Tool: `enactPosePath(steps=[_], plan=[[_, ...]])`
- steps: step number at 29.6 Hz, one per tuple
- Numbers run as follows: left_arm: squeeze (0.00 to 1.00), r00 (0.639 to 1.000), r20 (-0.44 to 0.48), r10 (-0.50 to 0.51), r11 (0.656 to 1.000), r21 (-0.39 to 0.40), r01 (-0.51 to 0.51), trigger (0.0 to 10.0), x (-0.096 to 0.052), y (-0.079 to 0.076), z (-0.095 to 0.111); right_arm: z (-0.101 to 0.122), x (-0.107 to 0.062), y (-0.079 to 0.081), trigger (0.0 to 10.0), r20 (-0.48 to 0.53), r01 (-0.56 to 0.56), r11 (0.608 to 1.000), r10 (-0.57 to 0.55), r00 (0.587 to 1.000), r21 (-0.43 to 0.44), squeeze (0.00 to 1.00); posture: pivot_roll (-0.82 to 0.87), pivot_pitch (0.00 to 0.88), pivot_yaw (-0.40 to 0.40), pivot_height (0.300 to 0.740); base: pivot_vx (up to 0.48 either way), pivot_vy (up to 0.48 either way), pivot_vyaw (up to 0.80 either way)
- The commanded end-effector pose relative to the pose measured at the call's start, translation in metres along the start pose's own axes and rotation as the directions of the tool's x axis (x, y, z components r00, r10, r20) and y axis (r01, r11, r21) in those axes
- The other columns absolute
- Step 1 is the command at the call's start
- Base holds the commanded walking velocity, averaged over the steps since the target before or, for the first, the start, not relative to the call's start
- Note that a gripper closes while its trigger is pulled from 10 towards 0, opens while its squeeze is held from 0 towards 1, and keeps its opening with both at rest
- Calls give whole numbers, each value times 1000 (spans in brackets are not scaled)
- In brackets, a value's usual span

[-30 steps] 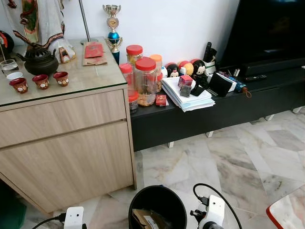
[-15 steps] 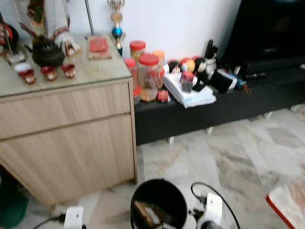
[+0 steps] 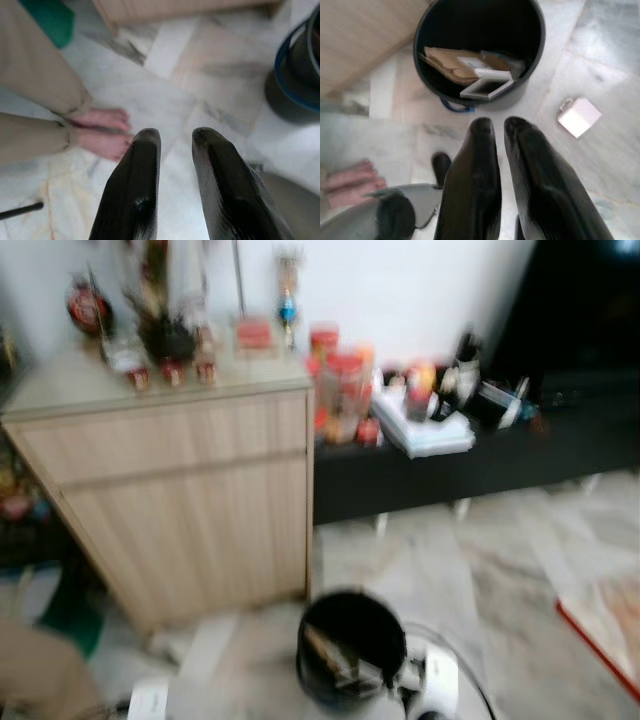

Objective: Picking trash to rubbish bin

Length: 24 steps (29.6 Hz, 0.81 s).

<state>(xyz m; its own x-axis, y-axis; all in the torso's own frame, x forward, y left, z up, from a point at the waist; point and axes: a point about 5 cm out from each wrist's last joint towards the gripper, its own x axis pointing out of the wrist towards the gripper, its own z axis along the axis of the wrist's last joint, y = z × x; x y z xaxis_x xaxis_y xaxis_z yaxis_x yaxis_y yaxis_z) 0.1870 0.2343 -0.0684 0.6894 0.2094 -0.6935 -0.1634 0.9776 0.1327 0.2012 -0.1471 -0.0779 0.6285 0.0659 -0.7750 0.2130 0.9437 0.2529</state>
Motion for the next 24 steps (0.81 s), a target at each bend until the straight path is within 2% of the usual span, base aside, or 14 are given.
enactPosePath(steps=[1, 7, 24], plan=[[0, 998, -63, 6, 1000, -6, -7, 10000, -5, 3, -18, 1, 0, -1, 10000, 1, 4, 1000, -4, 1000, -8, 0, 49, 0, -22, 740, -240, 0, 0], [0, 998, -63, 6, 1000, -10, -7, 10000, -5, 2, -18, 1, 0, 0, 10000, 2, -1, 1000, 1, 1000, -15, 0, 50, 0, -26, 740, -241, 0, 0], [0, 998, -65, 7, 1000, -5, -7, 10000, -5, 2, -19, -1, 0, 0, 10000, -1, -6, 1000, 6, 1000, -22, 0, 47, 0, -23, 740, 0, 0, 0]])
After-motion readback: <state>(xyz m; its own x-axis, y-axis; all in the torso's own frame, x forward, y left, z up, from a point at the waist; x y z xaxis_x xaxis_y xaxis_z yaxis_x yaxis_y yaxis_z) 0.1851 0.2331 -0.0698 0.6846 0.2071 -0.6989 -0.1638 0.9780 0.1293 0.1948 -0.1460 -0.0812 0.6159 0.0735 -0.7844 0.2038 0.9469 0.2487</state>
